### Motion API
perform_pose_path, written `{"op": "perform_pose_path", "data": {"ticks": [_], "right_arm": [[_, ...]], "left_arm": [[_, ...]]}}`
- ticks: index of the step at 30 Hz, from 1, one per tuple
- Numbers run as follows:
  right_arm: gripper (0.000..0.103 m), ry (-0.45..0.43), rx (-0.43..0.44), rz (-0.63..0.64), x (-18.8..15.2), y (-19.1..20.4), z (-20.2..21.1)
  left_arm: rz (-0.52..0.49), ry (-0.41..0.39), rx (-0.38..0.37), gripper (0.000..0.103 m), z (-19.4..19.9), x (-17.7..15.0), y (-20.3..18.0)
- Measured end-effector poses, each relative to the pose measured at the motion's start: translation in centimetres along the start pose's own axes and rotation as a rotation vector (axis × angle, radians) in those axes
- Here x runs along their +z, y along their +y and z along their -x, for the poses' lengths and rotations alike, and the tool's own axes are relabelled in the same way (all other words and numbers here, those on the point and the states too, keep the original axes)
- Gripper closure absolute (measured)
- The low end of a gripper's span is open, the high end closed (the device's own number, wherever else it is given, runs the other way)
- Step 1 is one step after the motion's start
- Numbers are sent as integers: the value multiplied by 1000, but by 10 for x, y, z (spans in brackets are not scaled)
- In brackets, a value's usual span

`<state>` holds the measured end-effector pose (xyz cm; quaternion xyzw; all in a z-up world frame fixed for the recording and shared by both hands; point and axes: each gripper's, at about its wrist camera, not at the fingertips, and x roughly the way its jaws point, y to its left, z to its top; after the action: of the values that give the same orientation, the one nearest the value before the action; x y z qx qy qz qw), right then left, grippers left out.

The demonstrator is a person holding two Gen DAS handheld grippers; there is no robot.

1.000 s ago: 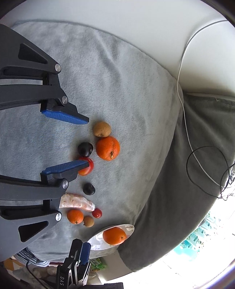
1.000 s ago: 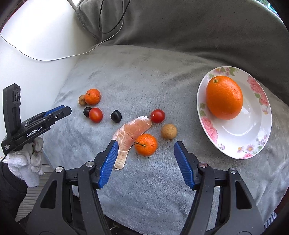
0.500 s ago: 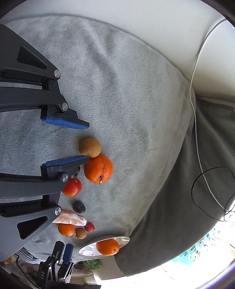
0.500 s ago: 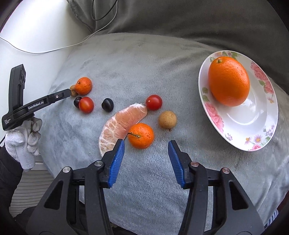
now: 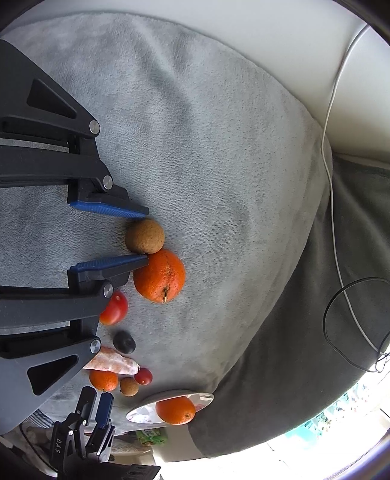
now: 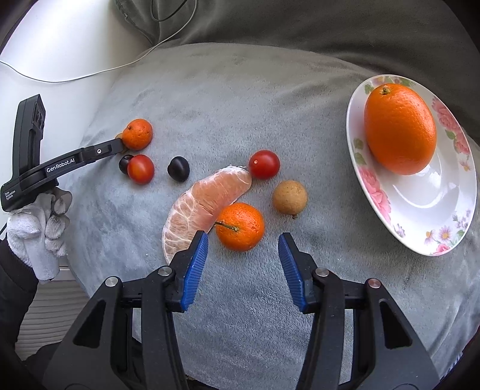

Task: Organize fruits
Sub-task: 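Move the right tool toward the small mandarin beside the grapefruit segment, then grasp the small mandarin with the right tool while the left tool grasps the brown kiwi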

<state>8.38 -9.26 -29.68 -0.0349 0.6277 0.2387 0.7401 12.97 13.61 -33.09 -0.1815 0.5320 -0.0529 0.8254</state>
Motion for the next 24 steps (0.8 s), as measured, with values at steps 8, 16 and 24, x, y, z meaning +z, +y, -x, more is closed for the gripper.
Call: {"op": "perform_pose_path", "data": {"ticks": [8, 16, 24], "right_arm": [[52, 19, 11, 4, -2, 2, -7], [59, 31, 13, -4, 1, 4, -15], [66, 31, 16, -20, -1, -1, -15]], "left_arm": [[26, -8, -12, 81, 0, 1, 4], [17, -17, 2, 81, 2, -2, 2], [37, -28, 2, 81, 3, -4, 3]]}}
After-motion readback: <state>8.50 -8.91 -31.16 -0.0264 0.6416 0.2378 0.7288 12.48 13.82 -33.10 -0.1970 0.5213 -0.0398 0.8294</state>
